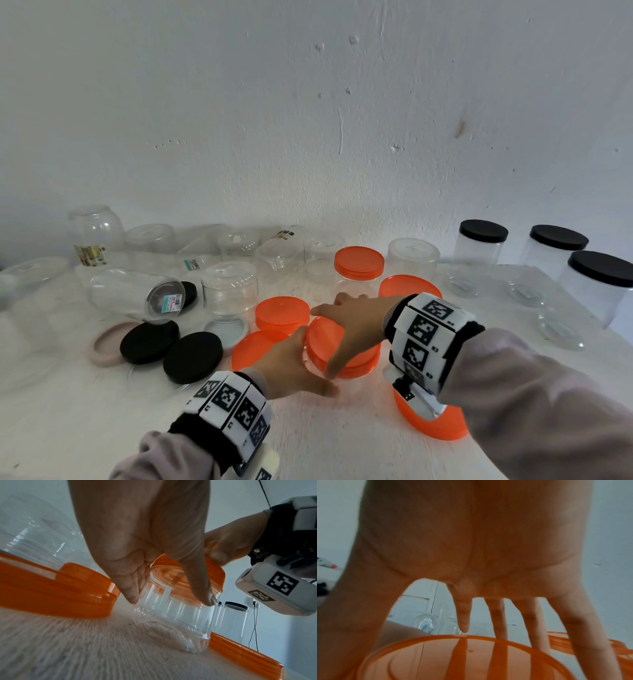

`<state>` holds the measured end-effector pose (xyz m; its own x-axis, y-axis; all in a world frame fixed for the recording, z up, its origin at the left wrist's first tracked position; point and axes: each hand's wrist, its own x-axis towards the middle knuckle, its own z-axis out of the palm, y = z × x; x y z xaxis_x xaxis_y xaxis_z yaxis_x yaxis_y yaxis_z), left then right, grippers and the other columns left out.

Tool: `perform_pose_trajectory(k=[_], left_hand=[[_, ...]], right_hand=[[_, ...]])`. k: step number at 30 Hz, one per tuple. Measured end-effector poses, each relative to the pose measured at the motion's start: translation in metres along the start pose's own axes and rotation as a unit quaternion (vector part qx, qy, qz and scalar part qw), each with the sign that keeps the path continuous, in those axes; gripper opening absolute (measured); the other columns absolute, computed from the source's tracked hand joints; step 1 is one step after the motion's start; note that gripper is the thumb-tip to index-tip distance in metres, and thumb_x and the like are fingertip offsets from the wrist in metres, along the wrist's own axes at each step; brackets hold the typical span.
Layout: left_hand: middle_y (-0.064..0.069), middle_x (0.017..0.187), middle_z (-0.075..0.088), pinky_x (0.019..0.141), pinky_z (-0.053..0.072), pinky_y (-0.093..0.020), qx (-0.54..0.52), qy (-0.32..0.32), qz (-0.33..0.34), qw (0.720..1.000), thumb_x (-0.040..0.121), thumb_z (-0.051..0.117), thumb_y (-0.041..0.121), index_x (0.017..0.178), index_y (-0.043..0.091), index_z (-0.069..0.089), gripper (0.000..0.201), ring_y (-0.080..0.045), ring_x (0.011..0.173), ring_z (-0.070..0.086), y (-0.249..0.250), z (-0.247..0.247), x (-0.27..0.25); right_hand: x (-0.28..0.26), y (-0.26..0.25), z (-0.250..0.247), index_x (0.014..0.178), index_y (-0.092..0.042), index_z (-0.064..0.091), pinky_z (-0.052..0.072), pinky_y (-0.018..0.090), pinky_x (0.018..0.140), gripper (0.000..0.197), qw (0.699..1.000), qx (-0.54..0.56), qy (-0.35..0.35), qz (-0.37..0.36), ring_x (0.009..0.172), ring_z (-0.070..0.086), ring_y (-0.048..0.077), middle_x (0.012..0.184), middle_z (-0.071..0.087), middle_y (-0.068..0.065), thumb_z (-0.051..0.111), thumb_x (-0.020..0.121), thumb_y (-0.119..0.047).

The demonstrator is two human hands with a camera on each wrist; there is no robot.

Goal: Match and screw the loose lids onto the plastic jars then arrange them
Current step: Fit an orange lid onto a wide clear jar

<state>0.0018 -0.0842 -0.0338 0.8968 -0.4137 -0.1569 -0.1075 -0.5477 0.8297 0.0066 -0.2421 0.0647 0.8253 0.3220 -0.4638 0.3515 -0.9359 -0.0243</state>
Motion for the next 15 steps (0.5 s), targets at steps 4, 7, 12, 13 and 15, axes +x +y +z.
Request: perform_pose_trajectory(k=[4, 7, 12, 13, 15], left_hand=[[0.015, 0.127, 0.052, 0.099, 0.039, -0.023, 0.007, 0.001, 0.003, 1.000, 0.055, 0.091, 0.030, 0.143, 0.029, 0.026, 0.109, -0.008, 0.120, 0.049, 0.0007, 0.0003, -0.0008], [0.016, 0.124, 0.053, 0.091, 0.038, -0.017, 0.010, 0.004, 0.007, 1.000, 0.056, 0.091, 0.030, 0.142, 0.027, 0.028, 0.106, -0.006, 0.116, 0.050, 0.0005, 0.0004, -0.0006], [0.014, 0.128, 0.052, 0.102, 0.040, -0.024, -0.007, -0.005, 0.003, 1.000, 0.056, 0.091, 0.027, 0.142, 0.026, 0.028, 0.106, -0.007, 0.120, 0.049, 0.0012, 0.0002, -0.0009], [0.014, 0.128, 0.052, 0.103, 0.040, -0.026, -0.008, -0.005, 0.003, 1.000, 0.056, 0.091, 0.027, 0.142, 0.027, 0.027, 0.107, -0.008, 0.121, 0.049, 0.0013, 0.0002, -0.0012], [0.017, 0.124, 0.051, 0.100, 0.039, -0.023, 0.000, -0.004, 0.005, 1.000, 0.056, 0.091, 0.028, 0.141, 0.028, 0.027, 0.107, -0.007, 0.119, 0.049, 0.0019, 0.0001, -0.0016]], right_hand=[[-0.0007, 0.0026, -0.0023, 0.142, -0.053, 0.012, 0.040, 0.052, 0.099, 0.101, 1.000, 0.006, -0.020, -0.020, 0.133, 0.032, 0.029, 0.146, 0.023, -0.006, 0.076, 0.064, -0.058], [-0.0007, 0.0042, 0.0001, 0.141, -0.053, 0.013, 0.040, 0.053, 0.098, 0.101, 1.000, 0.002, -0.004, -0.016, 0.131, 0.034, 0.028, 0.142, 0.027, -0.007, 0.072, 0.060, -0.068], [0.0005, 0.0047, 0.0044, 0.143, -0.049, 0.011, 0.041, 0.054, 0.096, 0.103, 1.000, -0.003, 0.005, -0.011, 0.132, 0.032, 0.029, 0.144, 0.026, -0.006, 0.068, 0.061, -0.073], [0.0002, 0.0049, 0.0048, 0.144, -0.049, 0.010, 0.040, 0.054, 0.097, 0.104, 1.000, 0.001, 0.004, -0.014, 0.133, 0.030, 0.029, 0.145, 0.025, -0.005, 0.069, 0.061, -0.071], [-0.0009, 0.0060, 0.0048, 0.144, -0.050, 0.010, 0.038, 0.054, 0.099, 0.104, 1.000, 0.009, 0.003, -0.022, 0.134, 0.028, 0.029, 0.146, 0.023, -0.005, 0.072, 0.062, -0.067]])
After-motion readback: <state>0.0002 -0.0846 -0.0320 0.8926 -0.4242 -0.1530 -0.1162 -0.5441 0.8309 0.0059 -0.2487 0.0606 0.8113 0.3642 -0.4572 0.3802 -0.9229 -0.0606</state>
